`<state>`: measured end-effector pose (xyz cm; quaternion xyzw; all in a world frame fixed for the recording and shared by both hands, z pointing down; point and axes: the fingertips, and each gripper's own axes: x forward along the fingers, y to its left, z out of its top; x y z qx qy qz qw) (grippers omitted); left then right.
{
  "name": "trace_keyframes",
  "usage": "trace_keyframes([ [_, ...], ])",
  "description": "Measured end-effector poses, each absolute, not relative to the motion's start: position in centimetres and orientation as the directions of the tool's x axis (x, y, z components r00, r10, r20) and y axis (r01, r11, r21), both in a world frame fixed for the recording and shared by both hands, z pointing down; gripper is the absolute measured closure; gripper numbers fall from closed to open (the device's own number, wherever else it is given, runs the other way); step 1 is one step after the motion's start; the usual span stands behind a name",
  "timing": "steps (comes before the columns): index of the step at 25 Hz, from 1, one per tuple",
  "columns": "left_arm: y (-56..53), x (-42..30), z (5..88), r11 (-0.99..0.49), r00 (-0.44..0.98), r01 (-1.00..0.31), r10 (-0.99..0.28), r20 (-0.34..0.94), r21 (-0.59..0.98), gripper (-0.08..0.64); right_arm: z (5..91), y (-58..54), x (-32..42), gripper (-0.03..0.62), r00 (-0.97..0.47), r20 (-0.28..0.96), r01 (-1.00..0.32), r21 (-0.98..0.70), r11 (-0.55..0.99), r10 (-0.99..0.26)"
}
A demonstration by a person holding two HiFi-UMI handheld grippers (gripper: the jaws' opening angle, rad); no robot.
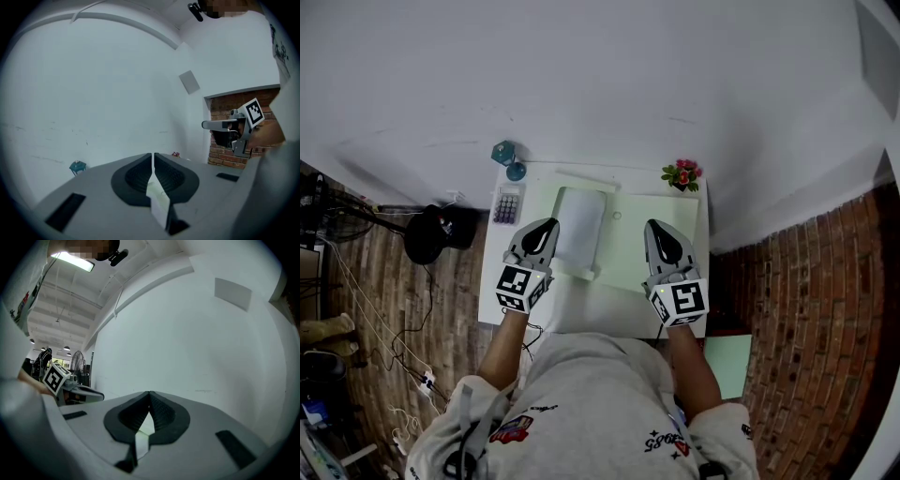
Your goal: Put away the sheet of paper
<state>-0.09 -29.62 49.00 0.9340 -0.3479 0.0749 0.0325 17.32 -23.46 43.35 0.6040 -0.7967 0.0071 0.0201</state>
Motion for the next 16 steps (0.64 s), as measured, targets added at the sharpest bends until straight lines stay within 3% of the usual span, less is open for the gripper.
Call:
trace_keyframes([
  [16,-29.29,-0.10,49.91,-0.754,0.745,-0.657,-0.644,0.174,0.021,0.529,43.94,-23.15,17.49,0.595,-0.270,0.052,-0.962,0.015,0.271,-0.961],
])
